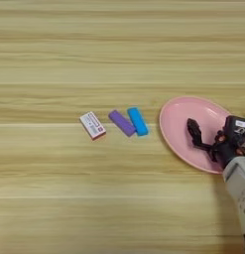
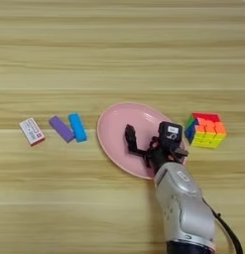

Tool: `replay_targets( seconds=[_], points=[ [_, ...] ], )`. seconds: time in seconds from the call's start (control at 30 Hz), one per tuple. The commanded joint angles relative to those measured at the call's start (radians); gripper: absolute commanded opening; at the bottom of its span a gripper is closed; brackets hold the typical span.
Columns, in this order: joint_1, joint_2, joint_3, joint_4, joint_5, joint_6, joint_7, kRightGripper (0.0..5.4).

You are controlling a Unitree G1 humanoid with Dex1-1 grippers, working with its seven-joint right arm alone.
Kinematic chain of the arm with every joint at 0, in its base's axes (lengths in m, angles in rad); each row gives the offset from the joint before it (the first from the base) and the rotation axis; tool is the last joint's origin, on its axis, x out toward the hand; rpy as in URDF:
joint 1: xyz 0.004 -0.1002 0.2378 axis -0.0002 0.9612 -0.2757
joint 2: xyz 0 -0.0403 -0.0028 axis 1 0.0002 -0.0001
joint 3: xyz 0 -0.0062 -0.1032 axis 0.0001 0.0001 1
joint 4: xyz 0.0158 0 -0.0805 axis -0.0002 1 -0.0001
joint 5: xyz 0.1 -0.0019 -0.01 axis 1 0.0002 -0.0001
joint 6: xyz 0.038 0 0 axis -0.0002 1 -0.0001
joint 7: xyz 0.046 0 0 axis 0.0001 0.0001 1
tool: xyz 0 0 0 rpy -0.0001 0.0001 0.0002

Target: Move the objects on the table

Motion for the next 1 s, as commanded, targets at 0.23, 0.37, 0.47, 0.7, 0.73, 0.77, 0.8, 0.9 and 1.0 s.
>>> replay_targets(
  seconds=[0.23,0.37,0.47,0.7,0.73,0.77,0.8,0.9,1.0],
  points=[
    [-0.053,-0.032,-0.029,0.003,-0.01,-0.057,-0.003,5.38],
    [-0.05,-0.024,-0.01,-0.024,-0.007,-0.084,0.022,5.38],
    [-0.047,-0.021,0.009,-0.049,-0.013,-0.108,0.041,5.38],
    [-0.033,-0.019,0.041,-0.091,-0.017,-0.15,0.072,5.38],
    [-0.032,-0.02,0.044,-0.097,-0.021,-0.157,0.075,5.38],
    [-0.029,-0.021,0.05,-0.103,-0.027,-0.166,0.077,5.38],
    [-0.027,-0.021,0.056,-0.11,-0.032,-0.175,0.078,5.38],
    [-0.017,-0.018,0.081,-0.136,-0.049,-0.199,0.086,5.38],
    [-0.008,-0.011,0.108,-0.155,-0.068,-0.226,0.095,5.38]
  ],
)
